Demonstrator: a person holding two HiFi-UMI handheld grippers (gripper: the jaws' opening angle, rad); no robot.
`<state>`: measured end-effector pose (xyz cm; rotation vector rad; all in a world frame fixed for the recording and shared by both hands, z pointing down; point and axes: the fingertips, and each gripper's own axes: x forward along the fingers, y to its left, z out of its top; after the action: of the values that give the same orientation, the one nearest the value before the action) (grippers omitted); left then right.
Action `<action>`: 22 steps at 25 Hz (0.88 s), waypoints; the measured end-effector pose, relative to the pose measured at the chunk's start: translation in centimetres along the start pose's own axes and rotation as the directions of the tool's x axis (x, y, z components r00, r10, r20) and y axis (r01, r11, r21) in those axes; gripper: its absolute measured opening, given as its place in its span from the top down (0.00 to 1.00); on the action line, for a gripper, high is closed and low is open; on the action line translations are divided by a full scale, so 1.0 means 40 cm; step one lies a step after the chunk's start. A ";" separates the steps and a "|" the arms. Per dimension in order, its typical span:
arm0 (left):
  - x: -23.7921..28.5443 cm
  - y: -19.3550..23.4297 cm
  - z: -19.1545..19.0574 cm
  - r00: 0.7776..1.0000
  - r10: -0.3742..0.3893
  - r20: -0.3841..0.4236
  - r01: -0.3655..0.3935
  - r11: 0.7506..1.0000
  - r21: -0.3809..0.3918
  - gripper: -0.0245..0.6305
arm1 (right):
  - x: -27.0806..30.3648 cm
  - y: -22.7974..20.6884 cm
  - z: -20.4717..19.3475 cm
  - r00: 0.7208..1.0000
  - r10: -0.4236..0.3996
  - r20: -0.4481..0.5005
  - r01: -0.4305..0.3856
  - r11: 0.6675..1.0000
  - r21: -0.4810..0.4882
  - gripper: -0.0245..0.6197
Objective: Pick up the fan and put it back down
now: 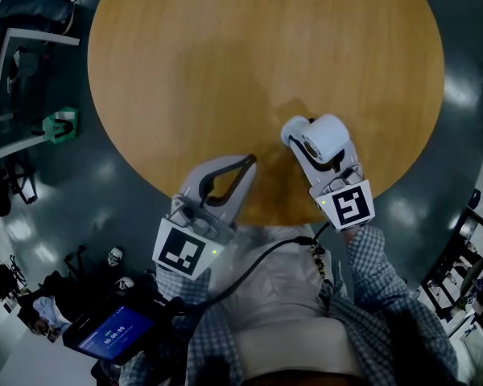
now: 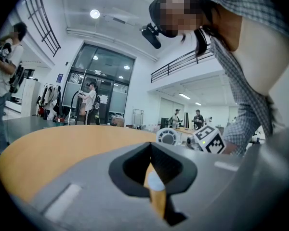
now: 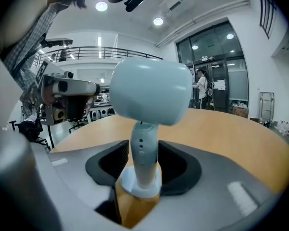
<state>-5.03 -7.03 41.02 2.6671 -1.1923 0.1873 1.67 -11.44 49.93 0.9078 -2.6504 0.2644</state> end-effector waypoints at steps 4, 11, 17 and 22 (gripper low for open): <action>0.005 -0.012 -0.001 1.000 -0.024 -0.004 0.024 1.000 0.008 0.96 | -0.030 0.002 -0.020 1.000 -0.024 -0.017 0.024 1.000 0.012 0.68; -0.008 -0.030 0.028 0.997 -0.075 0.007 0.075 0.997 0.016 0.96 | -0.115 0.010 -0.006 0.993 -0.119 -0.024 0.120 0.991 0.065 0.83; 0.004 -0.050 0.073 0.993 -0.106 0.043 0.105 0.994 0.039 0.96 | -0.202 -0.003 0.060 0.982 -0.185 0.032 0.184 0.982 0.031 0.94; 0.003 -0.062 0.122 0.990 -0.111 0.088 0.107 0.993 0.054 0.96 | -0.234 -0.028 0.159 0.968 -0.219 0.121 0.214 0.975 0.053 0.96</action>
<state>-2.97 -6.70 35.94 2.8019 -1.0765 0.0792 7.80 -8.82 40.70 1.2554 -2.6363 0.2134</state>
